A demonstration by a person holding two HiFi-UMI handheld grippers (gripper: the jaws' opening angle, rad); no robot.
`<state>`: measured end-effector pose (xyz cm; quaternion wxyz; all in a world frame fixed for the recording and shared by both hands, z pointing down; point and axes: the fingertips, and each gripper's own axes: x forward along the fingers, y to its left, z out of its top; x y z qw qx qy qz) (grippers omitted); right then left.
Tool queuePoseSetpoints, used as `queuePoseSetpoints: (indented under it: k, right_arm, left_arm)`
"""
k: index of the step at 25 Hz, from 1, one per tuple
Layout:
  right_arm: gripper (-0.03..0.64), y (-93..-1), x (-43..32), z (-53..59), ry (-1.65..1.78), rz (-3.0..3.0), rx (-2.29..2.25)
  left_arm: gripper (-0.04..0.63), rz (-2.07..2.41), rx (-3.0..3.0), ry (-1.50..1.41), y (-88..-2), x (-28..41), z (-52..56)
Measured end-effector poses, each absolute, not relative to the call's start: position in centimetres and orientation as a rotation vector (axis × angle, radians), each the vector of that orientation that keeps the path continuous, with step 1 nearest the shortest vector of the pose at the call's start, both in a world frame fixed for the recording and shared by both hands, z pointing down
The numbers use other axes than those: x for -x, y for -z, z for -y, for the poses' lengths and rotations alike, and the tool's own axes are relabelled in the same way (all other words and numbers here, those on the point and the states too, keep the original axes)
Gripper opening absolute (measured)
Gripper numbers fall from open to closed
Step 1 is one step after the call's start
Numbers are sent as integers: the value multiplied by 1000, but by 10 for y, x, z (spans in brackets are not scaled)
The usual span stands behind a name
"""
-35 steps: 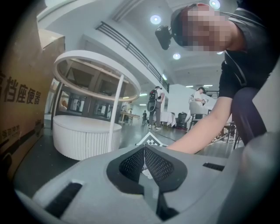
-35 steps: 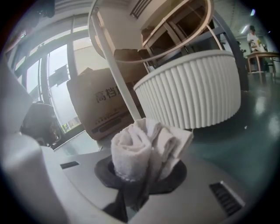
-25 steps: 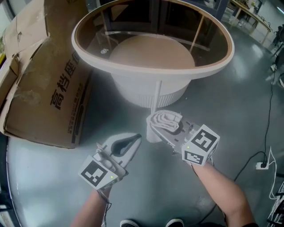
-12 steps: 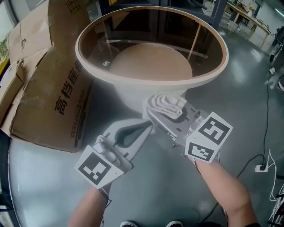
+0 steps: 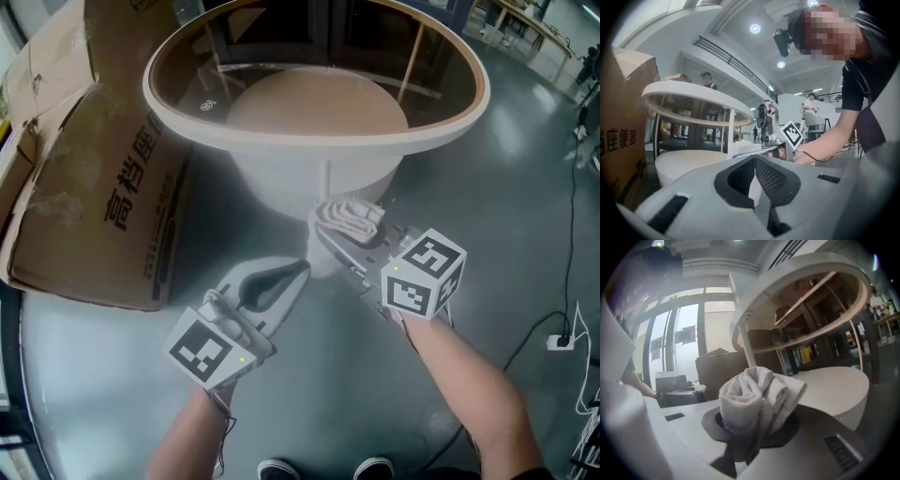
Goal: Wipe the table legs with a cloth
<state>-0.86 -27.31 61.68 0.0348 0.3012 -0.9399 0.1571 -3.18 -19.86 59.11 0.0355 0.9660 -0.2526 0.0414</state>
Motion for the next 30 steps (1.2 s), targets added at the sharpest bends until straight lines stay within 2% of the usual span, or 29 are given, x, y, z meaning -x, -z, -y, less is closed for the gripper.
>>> queuePoseSetpoints:
  k: [6,15,30]
  right_arm:
    - [75,-644,3,277,-471,2985,-955]
    - [75,-749,0,271,-562,2785,-928]
    - [76,-795,-11,262,-780,2695,-961]
  left_arm:
    - [5,746,-2919,-137,-629,34,183]
    - [5,683,-2850,-214,-663,31,140]
    - [5,733,-2731,-152,-689,43,135]
